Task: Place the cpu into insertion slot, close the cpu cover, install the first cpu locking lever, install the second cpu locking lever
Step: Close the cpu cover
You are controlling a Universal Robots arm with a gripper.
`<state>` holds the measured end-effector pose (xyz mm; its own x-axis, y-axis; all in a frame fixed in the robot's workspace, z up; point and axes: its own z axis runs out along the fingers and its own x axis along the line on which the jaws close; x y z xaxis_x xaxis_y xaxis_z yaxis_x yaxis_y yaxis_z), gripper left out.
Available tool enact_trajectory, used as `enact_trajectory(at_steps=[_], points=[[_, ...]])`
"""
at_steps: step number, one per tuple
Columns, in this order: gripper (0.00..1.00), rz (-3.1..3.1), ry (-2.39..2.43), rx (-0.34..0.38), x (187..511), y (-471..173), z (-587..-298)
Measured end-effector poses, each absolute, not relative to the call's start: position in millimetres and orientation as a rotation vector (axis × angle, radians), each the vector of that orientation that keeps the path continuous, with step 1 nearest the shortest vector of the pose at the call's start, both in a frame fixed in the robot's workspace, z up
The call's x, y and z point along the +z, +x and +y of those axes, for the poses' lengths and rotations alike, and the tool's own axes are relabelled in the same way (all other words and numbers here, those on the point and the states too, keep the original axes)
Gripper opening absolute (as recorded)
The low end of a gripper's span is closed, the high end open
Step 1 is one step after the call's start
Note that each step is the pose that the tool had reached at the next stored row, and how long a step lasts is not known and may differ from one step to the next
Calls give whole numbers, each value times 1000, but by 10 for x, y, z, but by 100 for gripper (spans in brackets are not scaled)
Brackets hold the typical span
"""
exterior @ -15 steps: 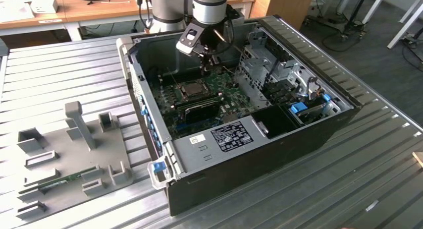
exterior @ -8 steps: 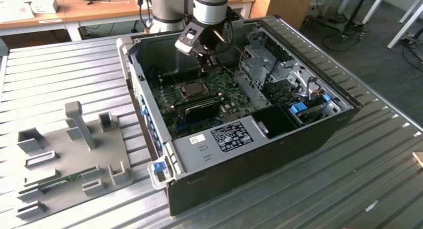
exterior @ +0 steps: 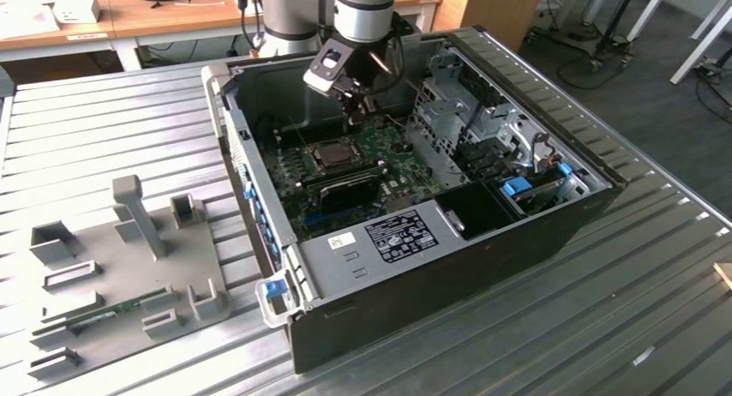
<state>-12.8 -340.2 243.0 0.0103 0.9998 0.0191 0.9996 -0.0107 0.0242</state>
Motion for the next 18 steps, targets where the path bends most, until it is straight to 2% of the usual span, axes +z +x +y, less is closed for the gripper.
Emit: enact_trajectory(at_steps=[18], points=[[10, 2544, 1844, 48, 2403, -129, -3402]])
